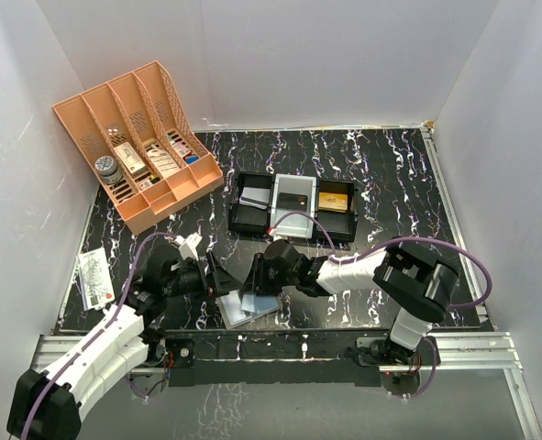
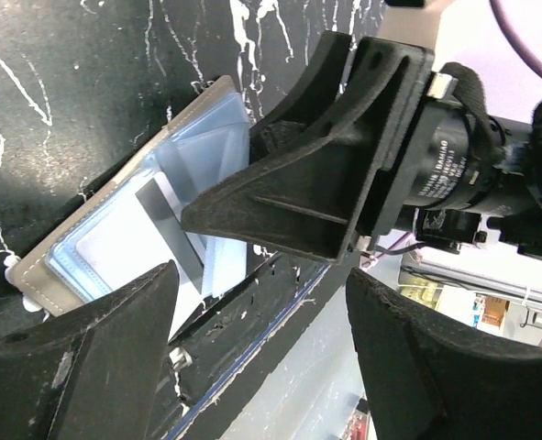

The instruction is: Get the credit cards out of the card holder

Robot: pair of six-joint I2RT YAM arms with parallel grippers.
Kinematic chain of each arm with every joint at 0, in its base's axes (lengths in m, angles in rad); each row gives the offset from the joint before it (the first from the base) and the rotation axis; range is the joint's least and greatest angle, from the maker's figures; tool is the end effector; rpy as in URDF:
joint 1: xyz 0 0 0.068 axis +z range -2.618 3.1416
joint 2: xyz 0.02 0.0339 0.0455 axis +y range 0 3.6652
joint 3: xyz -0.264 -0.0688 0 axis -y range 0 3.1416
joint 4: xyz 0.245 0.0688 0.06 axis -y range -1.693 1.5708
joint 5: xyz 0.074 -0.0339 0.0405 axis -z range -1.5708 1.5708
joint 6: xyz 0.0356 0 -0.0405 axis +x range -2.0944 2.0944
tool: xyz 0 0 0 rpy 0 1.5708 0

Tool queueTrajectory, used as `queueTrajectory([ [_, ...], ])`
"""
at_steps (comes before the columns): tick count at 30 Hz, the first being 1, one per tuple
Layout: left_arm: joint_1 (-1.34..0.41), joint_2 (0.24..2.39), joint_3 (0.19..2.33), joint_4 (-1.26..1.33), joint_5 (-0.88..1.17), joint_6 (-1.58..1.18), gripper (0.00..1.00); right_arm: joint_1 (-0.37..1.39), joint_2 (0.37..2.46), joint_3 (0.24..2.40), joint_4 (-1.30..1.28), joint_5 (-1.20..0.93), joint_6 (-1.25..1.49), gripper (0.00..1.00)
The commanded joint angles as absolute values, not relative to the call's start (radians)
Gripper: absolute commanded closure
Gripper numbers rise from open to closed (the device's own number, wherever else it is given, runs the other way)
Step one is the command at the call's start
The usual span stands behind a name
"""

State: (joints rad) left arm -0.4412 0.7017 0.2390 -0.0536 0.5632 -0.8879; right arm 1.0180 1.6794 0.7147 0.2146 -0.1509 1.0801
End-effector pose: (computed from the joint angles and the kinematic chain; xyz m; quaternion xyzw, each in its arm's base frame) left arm 0.1320 -0.0833 0.1769 -0.0475 0.8405 -0.4871 0.2324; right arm 0.1621 0.2729 0.1343 -0.0017 0.9149 0.3793 0.1383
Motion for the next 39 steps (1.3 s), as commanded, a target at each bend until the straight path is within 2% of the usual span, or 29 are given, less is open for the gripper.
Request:
queueTrajectory([
  [1, -0.454, 0.659, 0.214, -0.032, 0.612, -0.9, 0.3, 1.012, 1.676, 0.706, 0.265, -0.169, 1.088, 0.67],
  [15, -0.524, 0.787, 0.232, 0.033, 0.582, -0.885, 0.48, 1.011, 1.674, 0.707, 0.266, -0.167, 1.084, 0.67],
  [21, -0.54, 0.855, 0.246, 0.083, 0.606, -0.863, 0.49, 1.012, 1.666, 0.701, 0.266, -0.16, 1.083, 0.67],
  [27, -0.569, 0.907, 0.23, 0.108, 0.584, -0.863, 0.57, 1.012, 1.667, 0.706, 0.265, -0.161, 1.087, 0.67],
  [32, -0.576, 0.9, 0.213, 0.119, 0.595, -0.864, 0.6, 1.011, 1.676, 0.706, 0.278, -0.177, 1.09, 0.67],
  [39, -0.596, 0.978, 0.198, 0.251, 0.584, -0.892, 0.64, 1.012, 1.662, 0.705, 0.293, -0.194, 1.098, 0.67],
])
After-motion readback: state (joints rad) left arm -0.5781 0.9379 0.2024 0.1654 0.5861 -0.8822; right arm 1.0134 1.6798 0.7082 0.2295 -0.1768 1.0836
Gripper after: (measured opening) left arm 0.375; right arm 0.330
